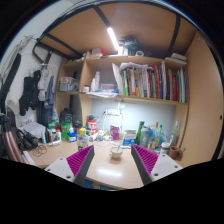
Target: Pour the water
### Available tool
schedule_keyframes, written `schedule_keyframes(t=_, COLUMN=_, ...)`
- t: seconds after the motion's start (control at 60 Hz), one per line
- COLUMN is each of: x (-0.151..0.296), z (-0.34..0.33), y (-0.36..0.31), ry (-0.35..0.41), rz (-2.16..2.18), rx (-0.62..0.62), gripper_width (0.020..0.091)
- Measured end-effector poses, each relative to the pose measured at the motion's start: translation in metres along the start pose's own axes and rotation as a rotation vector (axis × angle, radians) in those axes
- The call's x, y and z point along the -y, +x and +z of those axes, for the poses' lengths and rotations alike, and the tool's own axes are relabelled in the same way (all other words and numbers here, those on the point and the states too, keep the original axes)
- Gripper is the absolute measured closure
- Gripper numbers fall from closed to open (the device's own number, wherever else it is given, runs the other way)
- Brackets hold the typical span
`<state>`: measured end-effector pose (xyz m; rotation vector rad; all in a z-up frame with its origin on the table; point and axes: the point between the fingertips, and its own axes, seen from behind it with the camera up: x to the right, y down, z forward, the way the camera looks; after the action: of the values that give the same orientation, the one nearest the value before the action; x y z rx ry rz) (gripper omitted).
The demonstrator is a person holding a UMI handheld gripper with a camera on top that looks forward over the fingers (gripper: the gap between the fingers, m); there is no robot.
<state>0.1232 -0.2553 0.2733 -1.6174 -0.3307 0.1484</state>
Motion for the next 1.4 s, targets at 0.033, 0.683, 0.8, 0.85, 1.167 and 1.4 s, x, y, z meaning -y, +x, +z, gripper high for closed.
schedule_keyframes(t=0.033, x=-0.001, z=0.000, y=0.002, ry=-0.003, rz=0.000, rx=-0.005, gripper_width=0.0281)
schedule_keyframes(t=0.683, x=-0.012, z=-0.005, y=0.072, ry=-0.009, rz=0.037, rx=-0.089, gripper_width=0.0279)
schedule_keyframes(t=0.8, x=-0.014, z=-0.002, y=0.064, ry=-0.008, rz=0.039, rx=-0.067, gripper_width=0.0278)
schedule_keyframes(t=0.85, x=-0.016, z=0.002, y=0.057, ry=-0.009, rz=0.038, rx=-0.050, gripper_width=0.0276)
schedule_keyframes(t=1.167, x=-0.051, z=0.057, y=-0.020, ry=-0.034, rz=0.015, rx=0.098, gripper_width=0.0276)
schedule_keyframes(t=1.4, x=-0.082, z=0.121, y=-0.123, ry=0.002, rz=0.021, rx=0.288, gripper_width=0.0270)
